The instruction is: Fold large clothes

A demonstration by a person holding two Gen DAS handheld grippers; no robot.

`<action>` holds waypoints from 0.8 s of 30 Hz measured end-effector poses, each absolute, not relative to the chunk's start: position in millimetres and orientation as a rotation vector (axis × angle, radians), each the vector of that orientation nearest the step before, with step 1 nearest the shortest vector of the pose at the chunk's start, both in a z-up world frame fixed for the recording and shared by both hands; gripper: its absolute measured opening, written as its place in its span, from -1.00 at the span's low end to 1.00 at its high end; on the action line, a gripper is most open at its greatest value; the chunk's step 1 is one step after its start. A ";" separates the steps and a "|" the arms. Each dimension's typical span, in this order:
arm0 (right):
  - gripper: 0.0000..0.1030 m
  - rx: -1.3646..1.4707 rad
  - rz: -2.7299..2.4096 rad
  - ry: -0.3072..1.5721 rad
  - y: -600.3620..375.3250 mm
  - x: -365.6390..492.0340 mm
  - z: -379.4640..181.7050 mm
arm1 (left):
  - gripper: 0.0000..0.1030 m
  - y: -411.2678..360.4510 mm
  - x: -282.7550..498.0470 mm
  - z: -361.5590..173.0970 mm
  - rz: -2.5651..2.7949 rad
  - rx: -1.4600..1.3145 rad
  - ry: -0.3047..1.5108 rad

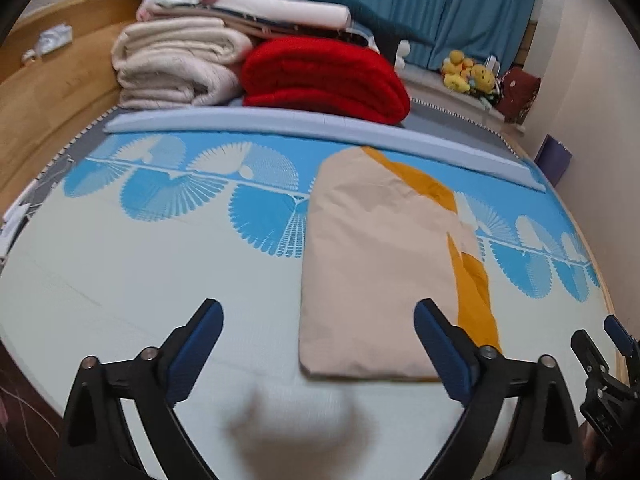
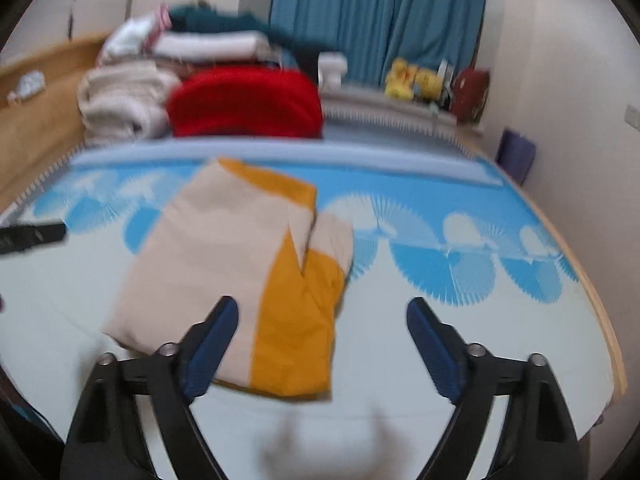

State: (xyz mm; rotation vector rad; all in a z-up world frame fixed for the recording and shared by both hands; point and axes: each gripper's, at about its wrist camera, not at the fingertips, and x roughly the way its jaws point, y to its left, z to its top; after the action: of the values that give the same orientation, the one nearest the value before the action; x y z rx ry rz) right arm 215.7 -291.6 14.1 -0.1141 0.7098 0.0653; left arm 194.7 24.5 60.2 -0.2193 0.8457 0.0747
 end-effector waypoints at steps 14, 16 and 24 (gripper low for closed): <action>0.75 -0.025 0.031 0.748 -299.2 104.1 18.6 | 0.96 -19.8 57.8 30.1 0.051 -0.173 0.789; 0.75 -0.023 0.028 0.759 -298.8 93.0 12.1 | 0.96 -28.9 51.8 21.9 0.035 -0.152 0.827; 0.75 -0.041 0.045 0.770 -296.9 78.9 4.7 | 0.96 -35.6 44.2 28.9 0.002 -0.164 0.803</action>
State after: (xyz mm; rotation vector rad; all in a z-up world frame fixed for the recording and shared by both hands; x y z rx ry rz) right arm 78.9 -296.9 4.7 -0.0413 0.7700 0.0446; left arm 44.2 -35.6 28.9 -0.1638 0.8035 0.0021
